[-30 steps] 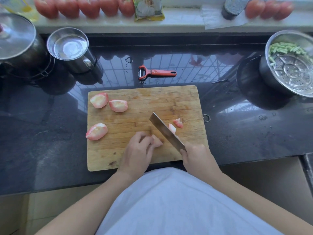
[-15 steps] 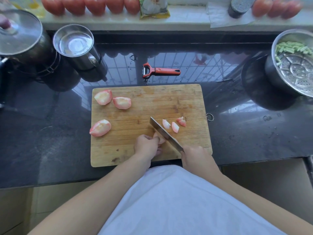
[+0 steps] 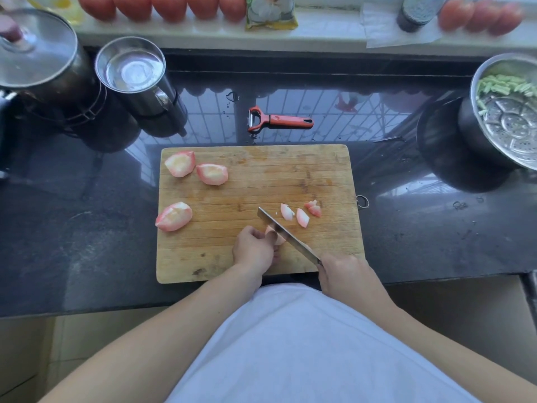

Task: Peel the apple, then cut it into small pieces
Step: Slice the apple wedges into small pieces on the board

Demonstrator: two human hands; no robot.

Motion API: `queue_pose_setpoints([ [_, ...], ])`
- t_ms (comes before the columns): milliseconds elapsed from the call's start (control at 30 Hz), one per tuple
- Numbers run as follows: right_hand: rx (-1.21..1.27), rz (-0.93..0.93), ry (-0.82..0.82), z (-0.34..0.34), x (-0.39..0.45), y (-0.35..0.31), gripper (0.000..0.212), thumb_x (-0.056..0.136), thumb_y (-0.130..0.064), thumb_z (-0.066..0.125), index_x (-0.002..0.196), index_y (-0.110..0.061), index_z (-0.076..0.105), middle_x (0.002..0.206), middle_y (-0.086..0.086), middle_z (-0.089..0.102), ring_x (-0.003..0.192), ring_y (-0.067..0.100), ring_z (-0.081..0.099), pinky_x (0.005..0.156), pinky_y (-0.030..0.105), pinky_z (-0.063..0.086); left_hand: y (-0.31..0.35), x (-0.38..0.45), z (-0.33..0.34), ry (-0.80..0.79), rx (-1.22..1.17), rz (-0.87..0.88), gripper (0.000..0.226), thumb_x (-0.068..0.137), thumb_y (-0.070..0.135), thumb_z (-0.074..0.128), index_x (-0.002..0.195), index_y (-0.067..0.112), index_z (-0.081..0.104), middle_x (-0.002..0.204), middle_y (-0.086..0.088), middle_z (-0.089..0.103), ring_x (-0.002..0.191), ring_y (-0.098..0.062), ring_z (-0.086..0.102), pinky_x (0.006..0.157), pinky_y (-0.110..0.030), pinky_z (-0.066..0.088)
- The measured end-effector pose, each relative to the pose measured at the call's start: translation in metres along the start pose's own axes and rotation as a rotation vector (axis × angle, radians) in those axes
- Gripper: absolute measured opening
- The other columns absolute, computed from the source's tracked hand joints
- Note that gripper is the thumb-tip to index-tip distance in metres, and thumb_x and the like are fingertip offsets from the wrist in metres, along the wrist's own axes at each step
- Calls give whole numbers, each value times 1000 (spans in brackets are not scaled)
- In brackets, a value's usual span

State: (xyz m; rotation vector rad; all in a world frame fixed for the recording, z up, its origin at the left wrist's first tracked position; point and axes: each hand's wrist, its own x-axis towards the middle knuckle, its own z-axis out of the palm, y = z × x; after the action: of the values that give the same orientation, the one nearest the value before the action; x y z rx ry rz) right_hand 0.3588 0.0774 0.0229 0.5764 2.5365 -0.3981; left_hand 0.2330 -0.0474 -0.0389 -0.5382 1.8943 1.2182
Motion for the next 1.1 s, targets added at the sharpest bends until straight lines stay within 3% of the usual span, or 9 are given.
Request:
queue_pose_setpoints([
  [100,-27,5,-33,-2,-1,-1,15,98,-21,44,84,-19,39,80,7,63,75,36,61,64,40,52,-2,2,-1,7,15,3,26,95,32,72,94,12,56,89,-5,78,66,-15,75,39,-15,43],
  [233,-66,-25,-100,-10,1,-7,11,98,-20,43,91,-19,36,88,6,60,79,31,57,63,35,40,-5,3,-1,-13,20,17,33,93,38,74,93,10,56,89,-4,79,77,-22,77,56,-27,54],
  [333,-83,-42,-107,-5,15,-21,12,94,-14,46,92,-18,35,100,7,65,87,35,62,64,36,35,-4,3,-1,-13,-7,13,30,92,30,76,103,6,62,92,-7,78,73,-23,77,49,-21,54],
  [500,37,-21,11,4,35,-26,10,98,-15,45,88,-17,42,94,8,64,85,39,62,63,40,42,-3,2,-1,-21,-5,8,26,93,28,72,99,8,57,87,-10,78,72,-23,78,55,-24,57],
  [667,77,-3,13,-6,7,-10,14,100,-19,45,87,-16,46,83,6,61,79,34,60,67,43,49,-8,10,0,-12,-4,-2,14,95,23,65,93,13,55,89,-9,77,75,-22,77,68,-33,62],
  [867,11,-24,-29,-9,-4,-8,14,98,-26,46,88,-18,41,90,7,61,83,35,61,68,40,51,-11,11,2,-8,1,7,19,92,24,69,88,15,53,80,-7,78,72,-21,77,67,-34,60],
  [1100,-73,-52,-28,-6,-4,-7,14,97,-19,43,90,-23,31,92,4,64,81,34,62,66,39,49,-10,10,1,-8,13,28,21,90,26,71,91,13,56,91,-8,77,66,-18,75,58,-30,54],
])
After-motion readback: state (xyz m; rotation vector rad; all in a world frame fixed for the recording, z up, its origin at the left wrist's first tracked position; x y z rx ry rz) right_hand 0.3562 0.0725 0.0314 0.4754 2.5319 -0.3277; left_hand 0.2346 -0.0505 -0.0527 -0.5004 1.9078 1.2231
